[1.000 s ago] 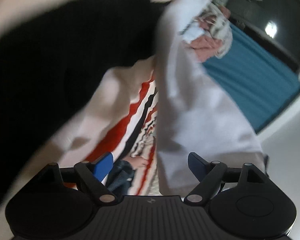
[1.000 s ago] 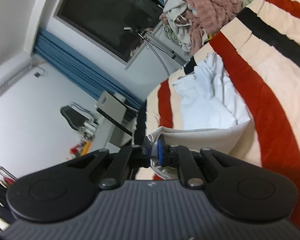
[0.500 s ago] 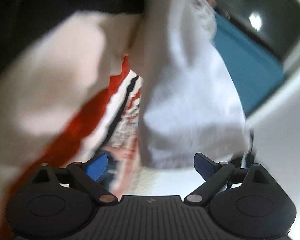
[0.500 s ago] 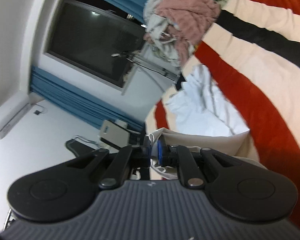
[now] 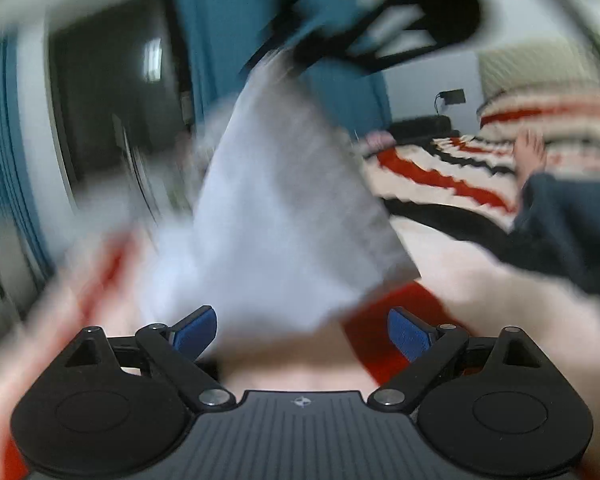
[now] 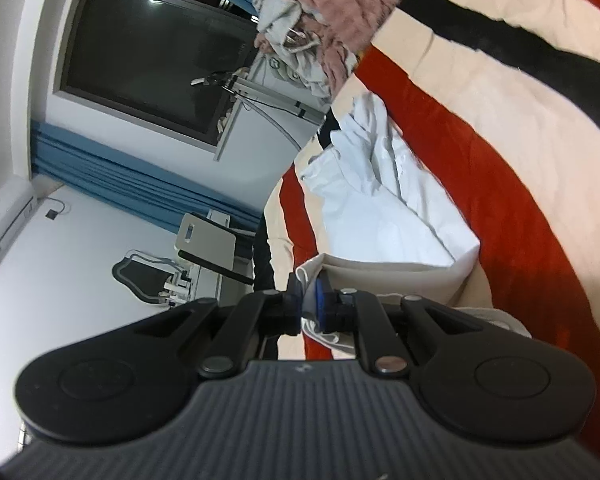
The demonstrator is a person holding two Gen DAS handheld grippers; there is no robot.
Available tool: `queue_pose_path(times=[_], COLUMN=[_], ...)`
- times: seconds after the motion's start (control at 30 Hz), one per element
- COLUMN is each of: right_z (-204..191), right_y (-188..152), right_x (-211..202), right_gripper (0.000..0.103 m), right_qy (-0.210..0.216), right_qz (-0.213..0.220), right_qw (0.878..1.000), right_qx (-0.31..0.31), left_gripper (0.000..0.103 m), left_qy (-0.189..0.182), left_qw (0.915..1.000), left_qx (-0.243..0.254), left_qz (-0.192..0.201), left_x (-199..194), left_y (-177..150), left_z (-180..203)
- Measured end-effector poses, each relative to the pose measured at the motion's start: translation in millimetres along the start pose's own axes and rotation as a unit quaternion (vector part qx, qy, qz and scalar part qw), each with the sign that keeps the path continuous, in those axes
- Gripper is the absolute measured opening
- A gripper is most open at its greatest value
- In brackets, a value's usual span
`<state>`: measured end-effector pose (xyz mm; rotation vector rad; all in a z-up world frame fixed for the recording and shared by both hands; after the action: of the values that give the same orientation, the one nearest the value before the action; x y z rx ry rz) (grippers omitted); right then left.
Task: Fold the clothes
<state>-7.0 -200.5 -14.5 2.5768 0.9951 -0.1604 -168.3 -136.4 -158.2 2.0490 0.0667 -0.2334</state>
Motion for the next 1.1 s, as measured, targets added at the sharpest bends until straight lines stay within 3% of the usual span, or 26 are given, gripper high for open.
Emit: queue_pose_path(times=[0.07,0.17,0.3,0.37,0.43,0.47,0.53,0.6,0.77,0.87,0.97,1.1], right_z=[-1,-1,0,2,3,4,6,7,8,7,6,6], right_y=[0,2,5,6,7,7,9,10,8,-10,-34,-66], right_x=[-2,-3,-6,-8,-11,-12,-15,-19,-26,-37,-52,-71], right_gripper=[0.01,0.01,0.01,0.01,0.01,0.01,0.01,0.01,0.01,0.01,0.01,0.01], right_qy=[-0.003,-0.006,-0.005,-0.003,-0.002,-0.002,-0.004,-0.007,-0.016,-0.019,-0.021,-0.025], right_qz=[-0.005,-0.011,-0.012,-0.01,-0.006,-0.005,0.0,0.005,0.007,-0.002,-0.012,-0.021], right_qw=[1.0,1.0,1.0,1.0,1.0,1.0,0.999,0.999,1.0,1.0,1.0,0.999], right_qx=[0.001,0.009,0.019,0.024,0.028,0.03,0.033,0.032,0.024,0.014,0.002,-0.012], left_gripper=[0.096,0.096,0.095,0.088,0.063,0.057,0.032,0.017,0.008,0.006,0.004,0.004], left_qy=[0.018,0.035,0.065,0.091,0.101,0.099,0.094,0.076,0.019,-0.033,-0.091,-0.161], left_qw=[0.9963,0.9853,0.9633,0.9531,0.9567,0.9616,0.9707,0.9794,0.9933,0.9968,0.9945,0.9843], left_qx=[0.076,0.158,0.243,0.265,0.245,0.227,0.189,0.151,0.068,0.019,-0.016,-0.069], left_qz=[0.037,0.056,0.093,0.114,0.12,0.119,0.116,0.11,0.091,0.071,0.049,0.019], left_x=[-16,-26,-19,-13,-8,-7,-6,-4,-5,-16,-46,-80], left_y=[-7,-23,-36,-40,-38,-34,-25,-13,20,38,36,28], left_z=[32,67,89,92,81,70,48,28,-34,-73,-112,-170])
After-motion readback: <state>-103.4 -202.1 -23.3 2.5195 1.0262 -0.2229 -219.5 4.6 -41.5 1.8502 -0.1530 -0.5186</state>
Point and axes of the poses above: each gripper's, at about its wrist camera, not at the fingertips, and x roughly the way its jaws point, z to its right, y to its top, the point moved 3 cm from there along x, roughly the way its jaws point, and after that the axes turned 7 degrees about y, right-handed, at the moved point
